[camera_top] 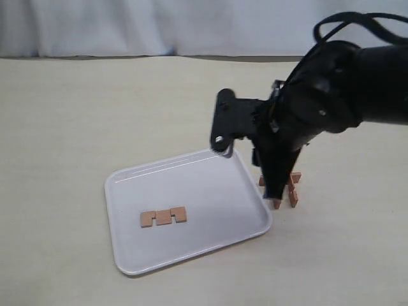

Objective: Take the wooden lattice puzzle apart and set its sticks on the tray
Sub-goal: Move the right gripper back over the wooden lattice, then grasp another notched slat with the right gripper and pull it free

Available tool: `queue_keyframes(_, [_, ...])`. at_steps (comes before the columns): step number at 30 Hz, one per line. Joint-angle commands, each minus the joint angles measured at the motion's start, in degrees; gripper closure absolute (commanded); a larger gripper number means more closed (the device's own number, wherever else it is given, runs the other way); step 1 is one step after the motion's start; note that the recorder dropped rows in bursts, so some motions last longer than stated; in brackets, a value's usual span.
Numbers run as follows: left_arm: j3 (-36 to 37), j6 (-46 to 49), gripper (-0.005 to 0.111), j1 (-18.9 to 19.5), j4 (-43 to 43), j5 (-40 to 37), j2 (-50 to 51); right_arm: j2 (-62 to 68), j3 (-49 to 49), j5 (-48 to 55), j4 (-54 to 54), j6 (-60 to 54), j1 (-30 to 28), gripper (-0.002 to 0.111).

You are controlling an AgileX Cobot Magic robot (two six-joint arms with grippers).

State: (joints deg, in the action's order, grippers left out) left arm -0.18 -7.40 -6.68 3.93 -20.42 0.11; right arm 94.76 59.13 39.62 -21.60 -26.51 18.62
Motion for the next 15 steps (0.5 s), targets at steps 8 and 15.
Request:
queue_keyframes(8, [0.18,-0.16,0.107,0.01,0.31,0.56,-0.11,2.46,-5.45,-5.13,-0.43,-9.82,-15.87,0.071])
queue_keyframes(15, [0.18,-0.16,0.107,0.01,0.31,0.56,-0.11,5.22,-8.52,-13.87,-1.23,-13.84,-15.99,0.071])
